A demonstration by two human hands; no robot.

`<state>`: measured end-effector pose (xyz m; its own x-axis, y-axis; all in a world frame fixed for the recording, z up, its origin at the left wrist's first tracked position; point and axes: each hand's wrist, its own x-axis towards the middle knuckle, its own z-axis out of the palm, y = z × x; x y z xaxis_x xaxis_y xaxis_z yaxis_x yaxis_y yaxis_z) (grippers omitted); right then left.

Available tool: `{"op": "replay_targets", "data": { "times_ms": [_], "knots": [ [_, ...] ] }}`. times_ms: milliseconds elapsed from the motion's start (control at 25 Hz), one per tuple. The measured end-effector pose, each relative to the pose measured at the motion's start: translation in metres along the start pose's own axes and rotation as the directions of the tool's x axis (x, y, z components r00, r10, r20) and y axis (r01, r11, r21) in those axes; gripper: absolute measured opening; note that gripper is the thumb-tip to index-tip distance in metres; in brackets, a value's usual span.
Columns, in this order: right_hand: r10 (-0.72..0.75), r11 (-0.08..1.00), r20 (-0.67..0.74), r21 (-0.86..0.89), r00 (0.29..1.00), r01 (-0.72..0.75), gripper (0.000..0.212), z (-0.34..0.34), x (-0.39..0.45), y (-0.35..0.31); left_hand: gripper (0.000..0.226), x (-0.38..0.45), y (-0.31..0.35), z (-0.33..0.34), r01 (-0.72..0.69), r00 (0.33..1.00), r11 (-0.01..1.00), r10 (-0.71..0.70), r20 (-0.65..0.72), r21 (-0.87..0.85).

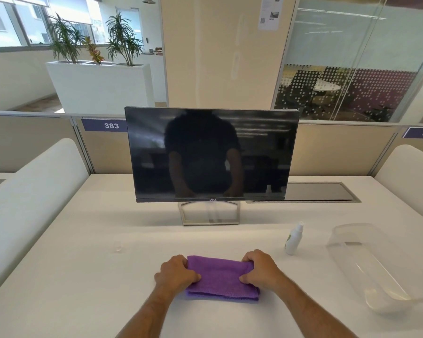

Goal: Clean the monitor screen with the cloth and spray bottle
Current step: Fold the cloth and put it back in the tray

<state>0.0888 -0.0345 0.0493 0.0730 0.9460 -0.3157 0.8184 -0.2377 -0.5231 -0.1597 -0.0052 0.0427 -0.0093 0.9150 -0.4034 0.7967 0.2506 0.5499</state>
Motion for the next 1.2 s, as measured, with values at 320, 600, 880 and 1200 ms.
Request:
{"op": "replay_targets", "data": {
  "times_ms": [320,600,880,1200],
  "knots": [
    [0.046,0.978,-0.027,0.204,0.999,-0.039,0.036,-0.011,-0.006,0.003,0.018,0.006,0.018,-0.007,-0.228,0.971,0.951,0.208,-0.117,-0.208],
    [0.108,0.826,-0.113,0.563,0.988,-0.026,0.044,-0.056,-0.034,0.017,0.017,0.011,0.097,-0.028,-0.503,0.861,0.836,0.460,-0.220,-0.221],
    [0.232,0.697,-0.311,0.714,0.922,0.065,0.045,-0.124,-0.083,0.065,0.028,-0.012,0.215,-0.023,-0.671,0.740,0.698,0.654,-0.158,-0.250],
    [0.353,0.796,-0.467,0.606,0.811,0.002,0.026,-0.189,-0.102,0.162,0.019,-0.034,0.345,0.047,-0.669,0.724,0.699,0.690,-0.011,-0.251]
  ]
}}
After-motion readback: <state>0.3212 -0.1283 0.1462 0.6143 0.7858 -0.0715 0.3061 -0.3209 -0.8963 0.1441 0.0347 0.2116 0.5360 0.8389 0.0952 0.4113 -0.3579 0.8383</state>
